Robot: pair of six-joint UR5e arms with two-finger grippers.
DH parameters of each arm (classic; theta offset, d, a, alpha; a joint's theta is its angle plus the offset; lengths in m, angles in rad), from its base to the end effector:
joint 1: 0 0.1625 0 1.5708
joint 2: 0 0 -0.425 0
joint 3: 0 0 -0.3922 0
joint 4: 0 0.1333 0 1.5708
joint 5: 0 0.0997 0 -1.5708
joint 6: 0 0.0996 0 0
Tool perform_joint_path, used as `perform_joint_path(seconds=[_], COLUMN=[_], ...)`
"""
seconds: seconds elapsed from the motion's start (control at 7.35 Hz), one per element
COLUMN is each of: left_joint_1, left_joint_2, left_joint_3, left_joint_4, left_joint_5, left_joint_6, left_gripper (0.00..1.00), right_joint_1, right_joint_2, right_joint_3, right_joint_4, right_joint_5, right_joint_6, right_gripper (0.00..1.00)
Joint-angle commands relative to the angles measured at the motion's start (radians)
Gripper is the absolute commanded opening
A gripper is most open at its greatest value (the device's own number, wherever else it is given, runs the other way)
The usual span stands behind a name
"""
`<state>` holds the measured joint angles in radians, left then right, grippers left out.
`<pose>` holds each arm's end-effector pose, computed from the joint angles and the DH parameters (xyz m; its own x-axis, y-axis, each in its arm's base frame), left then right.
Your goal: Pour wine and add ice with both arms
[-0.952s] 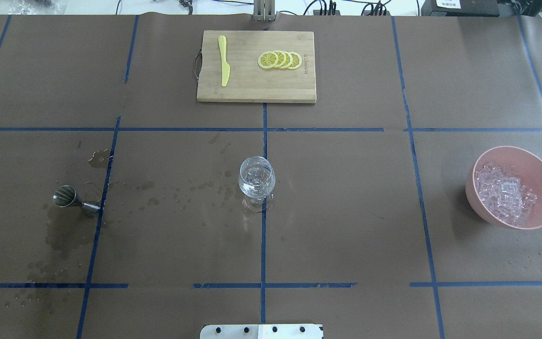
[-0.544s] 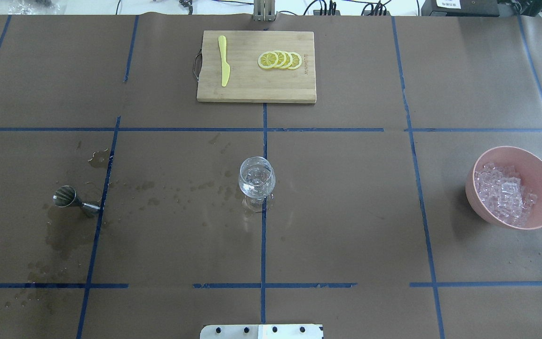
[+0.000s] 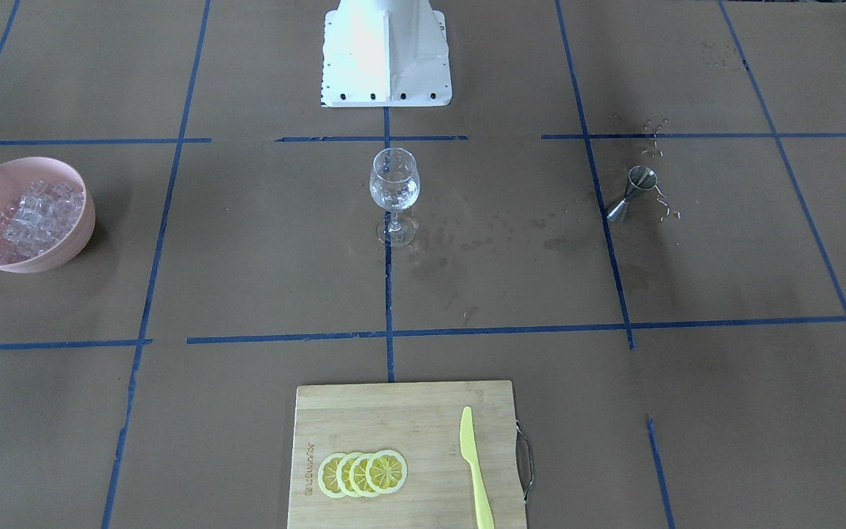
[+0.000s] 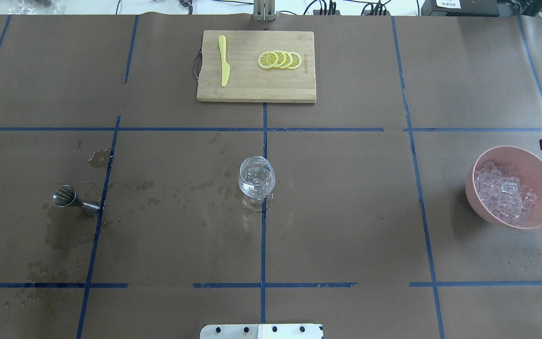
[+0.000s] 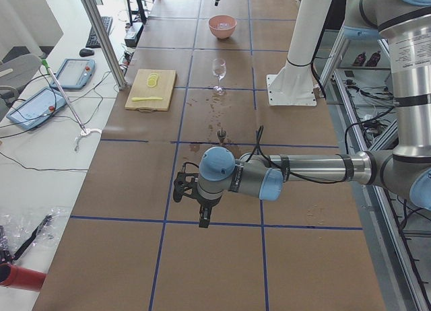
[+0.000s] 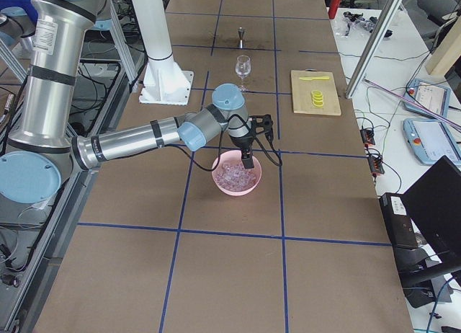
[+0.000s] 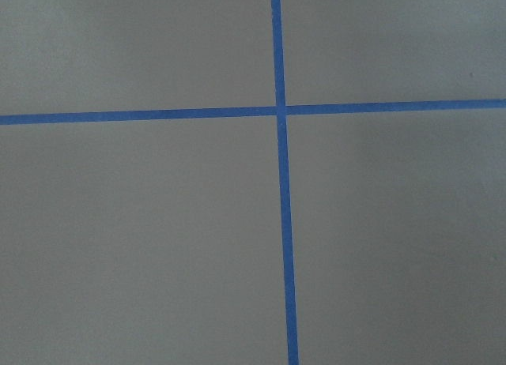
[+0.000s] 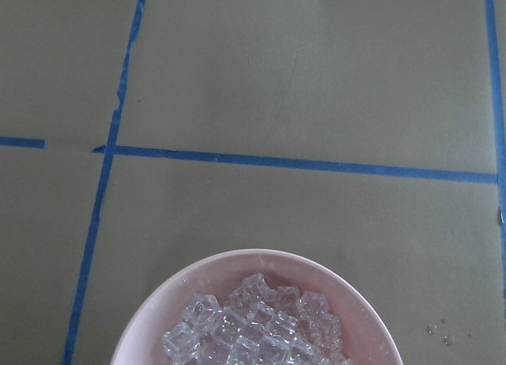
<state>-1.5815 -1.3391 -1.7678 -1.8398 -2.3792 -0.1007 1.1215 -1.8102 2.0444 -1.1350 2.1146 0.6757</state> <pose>-0.0656 -0.4066 0.6335 0.6879 0.0619 -0.7232 0.0800 0.9838 0.1603 -0.1052 -0.4064 0.4893 0.7055 -0.0742 0.7048 -0.1292 0.9644 0.2309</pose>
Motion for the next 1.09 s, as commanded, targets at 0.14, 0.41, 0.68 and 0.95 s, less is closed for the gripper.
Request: perform_joint_path(seconds=[0.14,0.41,0.68,0.95], left_joint_1=[0.000,0.000,0.000,0.002], left_joint_2=[0.000,-0.002,-0.006,-0.006], left_joint_3=[-0.004,-0.007,-0.006,-0.006], left_joint_4=[-0.010,-0.012,-0.012,-0.012], left_joint_5=[-0.002,-0.002,-0.002,-0.002], left_joint_6=[-0.001,-0.001,-0.001,-0.001], left_gripper=[1.00,1.00,1.00,1.00], right_joint_1=[-0.078,-0.168,-0.224,-0.267], right_joint_2=[-0.057,-0.038,-0.034,-0.035], right_joint_3=[-0.078,-0.078,-0.078,-0.081], right_joint_4=[0.147,0.149,0.147,0.144], right_joint_5=[-0.045,-0.118,-0.171,-0.205], right_joint_6=[0.063,0.158,0.185,0.186], right_gripper=[0.77,0.75,0.70,0.66])
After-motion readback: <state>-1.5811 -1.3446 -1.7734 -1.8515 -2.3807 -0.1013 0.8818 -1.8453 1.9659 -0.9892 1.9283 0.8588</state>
